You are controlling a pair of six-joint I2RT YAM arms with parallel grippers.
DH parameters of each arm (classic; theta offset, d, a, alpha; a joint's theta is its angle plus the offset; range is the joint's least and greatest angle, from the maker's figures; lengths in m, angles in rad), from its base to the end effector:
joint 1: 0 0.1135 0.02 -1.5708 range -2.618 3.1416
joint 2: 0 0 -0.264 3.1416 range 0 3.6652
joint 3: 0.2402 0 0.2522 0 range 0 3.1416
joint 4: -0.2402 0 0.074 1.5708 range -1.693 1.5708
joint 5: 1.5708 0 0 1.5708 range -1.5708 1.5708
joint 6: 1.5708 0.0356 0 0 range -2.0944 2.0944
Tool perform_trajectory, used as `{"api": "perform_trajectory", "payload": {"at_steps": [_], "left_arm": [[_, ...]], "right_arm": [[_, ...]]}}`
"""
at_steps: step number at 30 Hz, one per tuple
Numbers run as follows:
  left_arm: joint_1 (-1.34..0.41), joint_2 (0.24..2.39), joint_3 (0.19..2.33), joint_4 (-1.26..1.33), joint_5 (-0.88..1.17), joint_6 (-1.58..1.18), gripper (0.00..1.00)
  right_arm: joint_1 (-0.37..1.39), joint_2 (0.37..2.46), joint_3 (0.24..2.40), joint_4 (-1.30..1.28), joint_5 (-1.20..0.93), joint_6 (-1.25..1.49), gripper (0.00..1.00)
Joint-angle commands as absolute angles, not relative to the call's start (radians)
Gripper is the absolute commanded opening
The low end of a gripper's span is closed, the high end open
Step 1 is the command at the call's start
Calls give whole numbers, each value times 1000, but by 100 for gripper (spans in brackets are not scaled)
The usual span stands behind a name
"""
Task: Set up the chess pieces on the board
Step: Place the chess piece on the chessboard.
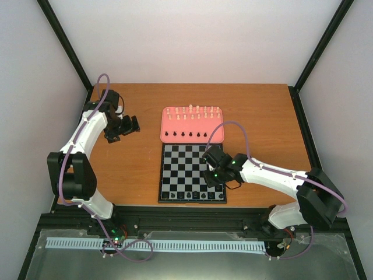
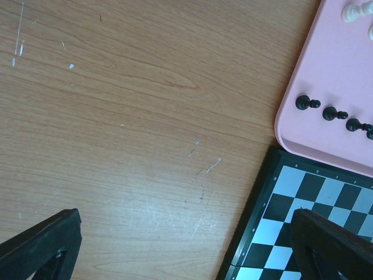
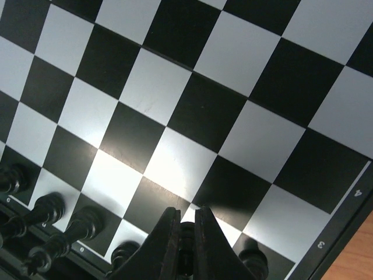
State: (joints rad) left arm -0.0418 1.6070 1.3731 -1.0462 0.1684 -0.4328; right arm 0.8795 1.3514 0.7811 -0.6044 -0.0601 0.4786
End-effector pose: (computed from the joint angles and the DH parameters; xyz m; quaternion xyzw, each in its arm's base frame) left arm 0.3125 -0.0190 0.2744 -0.1796 0.9695 -0.1148 0.1207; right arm 0.1535 0.1889 0.1884 -0.2009 0.9592 0.1464 0.1345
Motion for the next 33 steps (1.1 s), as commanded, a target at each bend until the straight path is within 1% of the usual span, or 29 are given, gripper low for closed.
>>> {"api": "perform_trajectory", "payload": {"at_steps": [1,33], "left_arm": [[-48,1585,1372,-1026,176,-414,100],[-48,1570,1344,-1025,172,-414,100]], "right_arm": [[893,1307,756,-602,-37,509,3],[894,1377,724,-565,-40,504,4]]}}
